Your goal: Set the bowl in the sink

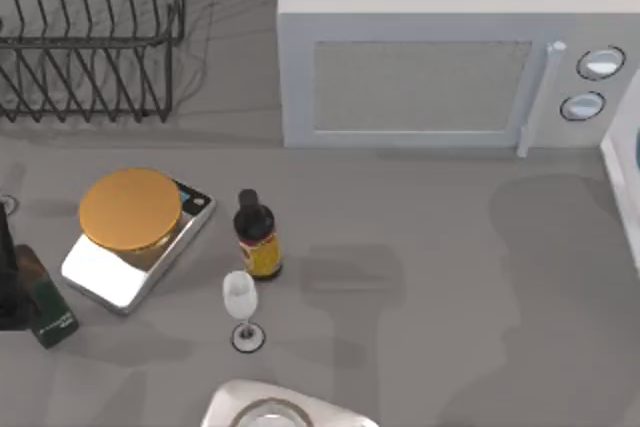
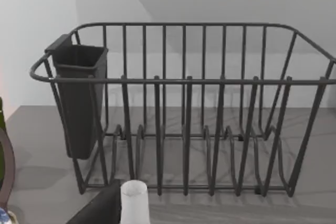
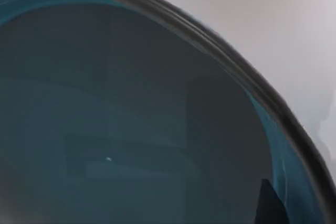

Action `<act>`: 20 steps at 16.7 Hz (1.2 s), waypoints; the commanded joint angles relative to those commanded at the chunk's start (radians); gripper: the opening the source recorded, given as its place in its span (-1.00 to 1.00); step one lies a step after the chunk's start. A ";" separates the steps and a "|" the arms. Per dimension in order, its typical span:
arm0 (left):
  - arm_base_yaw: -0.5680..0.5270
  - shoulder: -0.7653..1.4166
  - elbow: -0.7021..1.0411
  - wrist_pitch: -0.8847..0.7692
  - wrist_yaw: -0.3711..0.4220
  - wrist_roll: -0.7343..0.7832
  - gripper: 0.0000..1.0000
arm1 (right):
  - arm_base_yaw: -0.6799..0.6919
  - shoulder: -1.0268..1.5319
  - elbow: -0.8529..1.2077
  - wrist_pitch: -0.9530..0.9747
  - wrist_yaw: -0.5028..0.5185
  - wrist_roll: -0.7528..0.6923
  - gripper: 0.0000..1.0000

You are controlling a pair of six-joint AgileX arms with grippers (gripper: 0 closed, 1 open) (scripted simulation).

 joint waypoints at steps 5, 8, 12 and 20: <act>0.000 0.000 0.000 0.000 0.000 0.000 1.00 | -0.102 -0.016 -0.112 0.647 -0.057 -0.072 -1.00; 0.000 0.000 0.000 0.000 0.000 0.000 1.00 | -0.150 -0.058 -0.141 0.964 -0.095 -0.140 -1.00; 0.000 0.000 0.000 0.000 0.000 0.000 1.00 | -0.183 -0.079 -0.235 1.246 -0.140 -0.195 -1.00; 0.000 0.000 0.000 0.000 0.000 0.000 1.00 | -0.185 -0.052 -0.320 1.365 -0.178 -0.221 -1.00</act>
